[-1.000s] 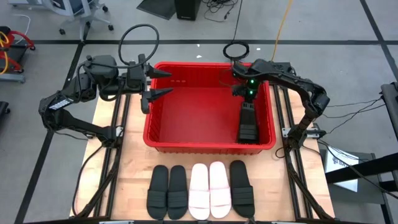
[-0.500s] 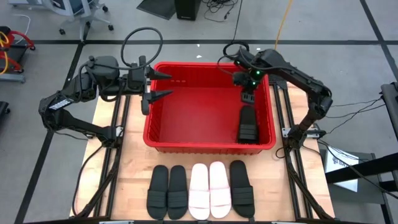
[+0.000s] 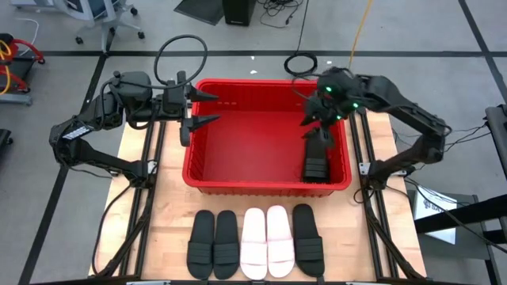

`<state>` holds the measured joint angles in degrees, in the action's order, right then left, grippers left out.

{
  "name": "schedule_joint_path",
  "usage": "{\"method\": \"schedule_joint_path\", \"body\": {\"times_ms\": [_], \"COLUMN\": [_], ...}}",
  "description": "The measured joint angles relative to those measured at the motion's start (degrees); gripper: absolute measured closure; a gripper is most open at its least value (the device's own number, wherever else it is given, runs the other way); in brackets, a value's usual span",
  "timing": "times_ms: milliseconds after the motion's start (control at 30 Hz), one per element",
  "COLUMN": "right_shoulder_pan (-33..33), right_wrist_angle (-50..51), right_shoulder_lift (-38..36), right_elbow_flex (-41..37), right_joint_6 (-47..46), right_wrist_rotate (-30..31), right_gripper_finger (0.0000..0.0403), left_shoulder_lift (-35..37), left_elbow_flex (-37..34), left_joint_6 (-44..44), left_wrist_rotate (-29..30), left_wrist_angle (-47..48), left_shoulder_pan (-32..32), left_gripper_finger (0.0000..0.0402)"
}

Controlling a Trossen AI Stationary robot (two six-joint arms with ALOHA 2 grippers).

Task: Pick and place slides into bin
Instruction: Put the black slide into the red bin

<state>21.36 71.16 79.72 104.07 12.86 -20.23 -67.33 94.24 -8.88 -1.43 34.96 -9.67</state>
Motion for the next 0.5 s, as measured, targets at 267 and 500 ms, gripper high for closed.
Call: {"method": "schedule_joint_path", "body": {"times_ms": [267,500], "right_shoulder_pan": [-9.08,-16.01], "right_wrist_angle": [-9.27,-13.31], "right_shoulder_lift": [-5.20,-6.04], "right_elbow_flex": [0.00,-0.01], "right_joint_6": [-9.18,-9.20], "right_wrist_rotate": [0.58,0.59], "right_gripper_finger": [0.0204,0.0203], "left_shoulder_lift": [-0.02,-0.02], "left_elbow_flex": [0.00,0.00], "left_joint_6": [0.15,1.60], "left_wrist_rotate": [0.00,-0.04], "left_wrist_angle": [-0.02,0.40], "left_shoulder_pan": [0.01,0.36], "left_gripper_finger": [0.0160,0.0160]}}
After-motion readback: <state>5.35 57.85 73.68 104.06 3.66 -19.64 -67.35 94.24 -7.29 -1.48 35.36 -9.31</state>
